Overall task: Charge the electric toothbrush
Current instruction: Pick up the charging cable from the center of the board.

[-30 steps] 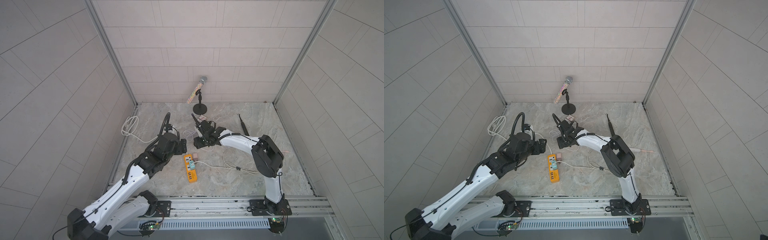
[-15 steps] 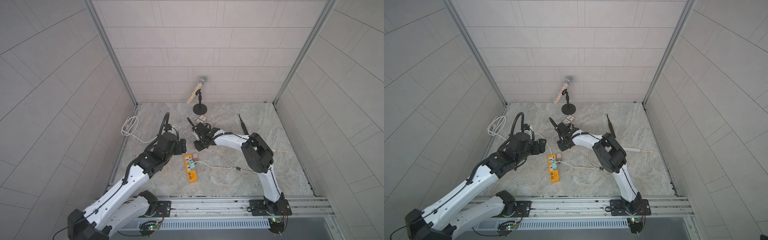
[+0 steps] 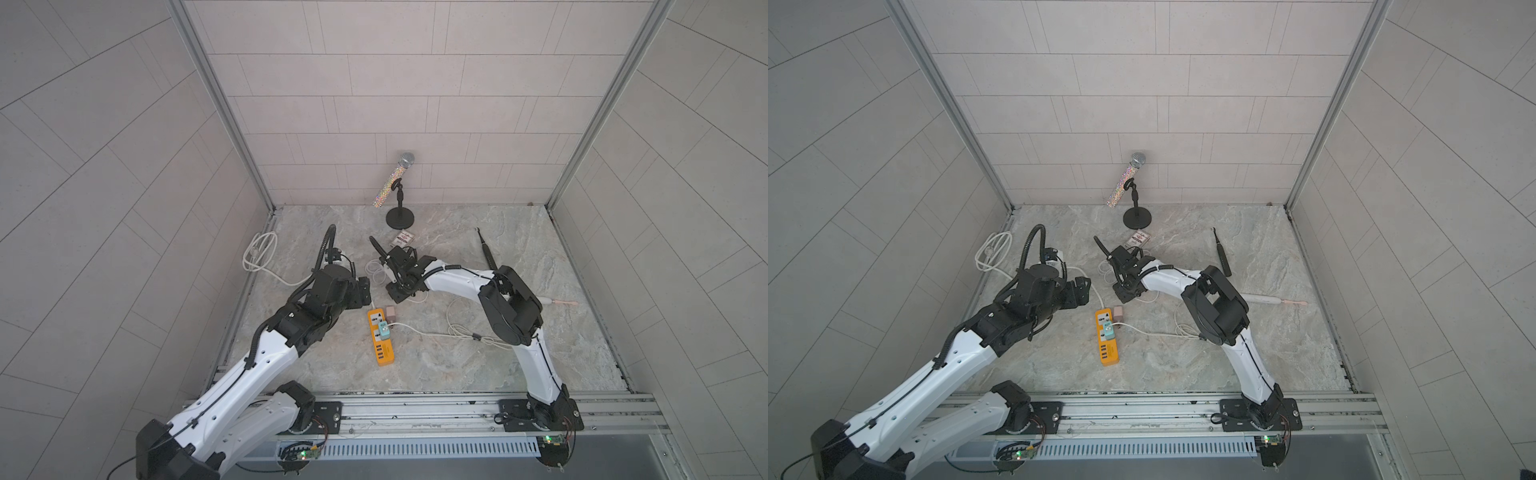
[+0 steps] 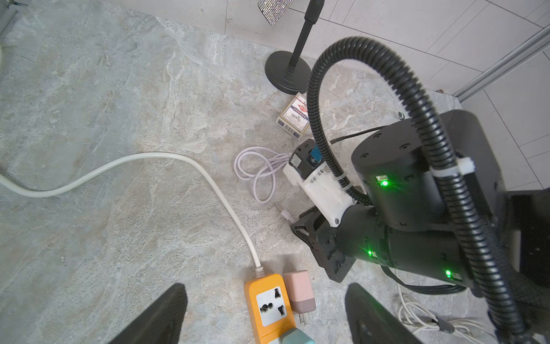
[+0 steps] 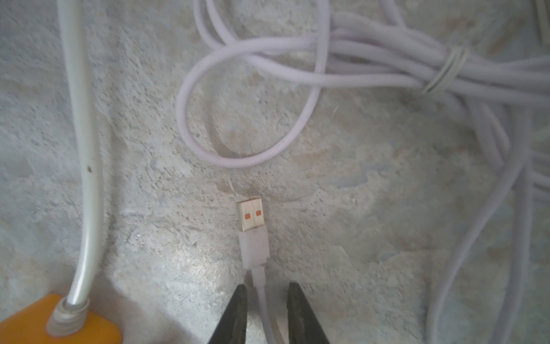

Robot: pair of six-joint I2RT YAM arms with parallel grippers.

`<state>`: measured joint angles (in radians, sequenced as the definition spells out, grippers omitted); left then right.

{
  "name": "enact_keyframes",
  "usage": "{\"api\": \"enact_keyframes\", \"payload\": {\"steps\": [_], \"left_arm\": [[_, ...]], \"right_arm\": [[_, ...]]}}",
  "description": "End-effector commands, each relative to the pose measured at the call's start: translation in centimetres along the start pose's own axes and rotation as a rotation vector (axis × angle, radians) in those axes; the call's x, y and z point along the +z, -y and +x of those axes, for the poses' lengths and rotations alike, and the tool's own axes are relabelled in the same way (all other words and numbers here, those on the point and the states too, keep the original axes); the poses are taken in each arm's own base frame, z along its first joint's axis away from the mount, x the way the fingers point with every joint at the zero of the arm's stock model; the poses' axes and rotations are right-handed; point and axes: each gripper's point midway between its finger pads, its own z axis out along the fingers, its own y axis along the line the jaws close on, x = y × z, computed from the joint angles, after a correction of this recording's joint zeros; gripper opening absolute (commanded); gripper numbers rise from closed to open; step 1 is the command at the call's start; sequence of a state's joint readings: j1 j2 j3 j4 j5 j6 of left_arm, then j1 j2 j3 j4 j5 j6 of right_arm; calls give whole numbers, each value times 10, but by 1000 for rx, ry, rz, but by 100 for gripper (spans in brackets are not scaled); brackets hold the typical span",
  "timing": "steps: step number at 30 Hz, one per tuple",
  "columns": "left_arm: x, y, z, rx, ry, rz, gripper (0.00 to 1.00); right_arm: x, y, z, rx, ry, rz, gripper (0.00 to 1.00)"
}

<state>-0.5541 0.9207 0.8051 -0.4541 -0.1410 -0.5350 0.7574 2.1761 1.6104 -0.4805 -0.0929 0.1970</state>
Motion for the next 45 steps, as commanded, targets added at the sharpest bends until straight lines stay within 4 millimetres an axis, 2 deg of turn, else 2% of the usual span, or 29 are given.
{"api": "enact_keyframes", "payload": {"steps": [1, 4, 7, 10, 13, 15, 19, 27, 31, 37, 41, 45], "left_arm": [[-2, -5, -2, -22, 17, -8, 88], [-3, -8, -1, -28, 17, -11, 88], [-3, -9, -1, -34, 18, -12, 88], [-4, -11, -3, -39, 24, -15, 88], [-5, -12, -4, -45, 26, -13, 88], [-6, -11, -5, -48, 27, -9, 88], [-9, -11, -5, -57, 31, -6, 88], [-17, -3, -6, -118, 3, 54, 88], [-8, 19, -2, -218, -61, 170, 85], [9, 64, -4, -311, -168, 350, 78], [21, 96, -6, -326, -236, 470, 73], [34, 129, -5, -318, -272, 572, 72]], "right_arm": [[25, 7, 29, -75, -100, 43, 25], [29, 8, 31, -99, -110, 50, 16], [32, 9, 33, -119, -116, 53, 15], [29, 9, 32, -138, -110, 52, 8], [26, 7, 30, -151, -102, 41, 7], [22, 7, 28, -159, -91, 39, 3], [8, 5, 20, -173, -44, 32, 0], [-39, 6, 1, -174, 129, 32, 0], [-61, 7, 2, -169, 190, 31, 0], [-116, 13, 0, -163, 325, 60, 0], [-146, 18, 1, -162, 404, 86, 0], [-168, 18, 5, -172, 461, 108, 0]]}}
